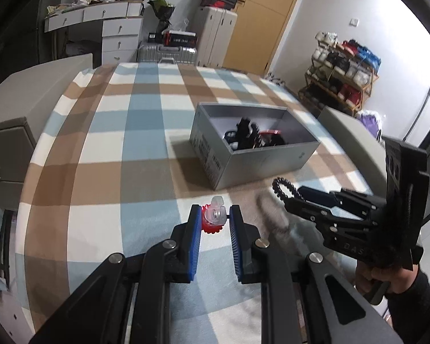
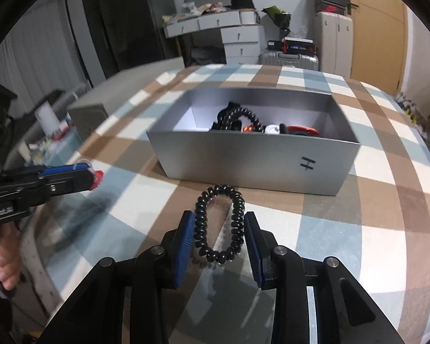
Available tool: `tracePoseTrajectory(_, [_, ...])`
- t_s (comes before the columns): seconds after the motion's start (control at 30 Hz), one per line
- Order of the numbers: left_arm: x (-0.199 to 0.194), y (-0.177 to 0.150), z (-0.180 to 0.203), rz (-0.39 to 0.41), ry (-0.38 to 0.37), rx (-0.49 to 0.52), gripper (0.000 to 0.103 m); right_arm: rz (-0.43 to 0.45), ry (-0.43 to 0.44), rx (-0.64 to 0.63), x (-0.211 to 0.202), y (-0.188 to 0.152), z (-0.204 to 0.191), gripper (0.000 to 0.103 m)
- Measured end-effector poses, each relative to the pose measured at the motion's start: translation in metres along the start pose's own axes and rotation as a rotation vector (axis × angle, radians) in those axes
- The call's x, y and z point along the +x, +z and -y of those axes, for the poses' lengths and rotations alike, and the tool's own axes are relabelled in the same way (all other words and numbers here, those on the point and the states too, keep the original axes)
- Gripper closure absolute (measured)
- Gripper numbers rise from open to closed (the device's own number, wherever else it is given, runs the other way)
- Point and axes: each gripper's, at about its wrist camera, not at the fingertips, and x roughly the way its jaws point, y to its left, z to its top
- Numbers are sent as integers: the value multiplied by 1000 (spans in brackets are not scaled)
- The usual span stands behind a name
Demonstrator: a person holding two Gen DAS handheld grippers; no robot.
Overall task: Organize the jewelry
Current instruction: 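Carry both items into the grey box and open both tools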
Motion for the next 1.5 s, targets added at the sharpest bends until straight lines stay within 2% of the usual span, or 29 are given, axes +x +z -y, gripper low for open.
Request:
tracePoseTrajectory(0.37, [15,37,24,42,-11,43,89,184,82,123,-51,17,27,69])
tracePoseTrajectory(0.53, [32,54,36,37,-23,69,89,219,90,123,-53,36,41,68])
tracePoseTrajectory(0.83, [58,77,50,28,-36,100,89,241,88,106,-40,66,58,68])
tracePoseTrajectory(0.97, [70,83,48,14,-36,76,89,240,93,91,-32,75,62,68])
tracePoseTrajectory(1.5, [90,89,51,-7,-62,75,89,146,66,114,10,80,77,66])
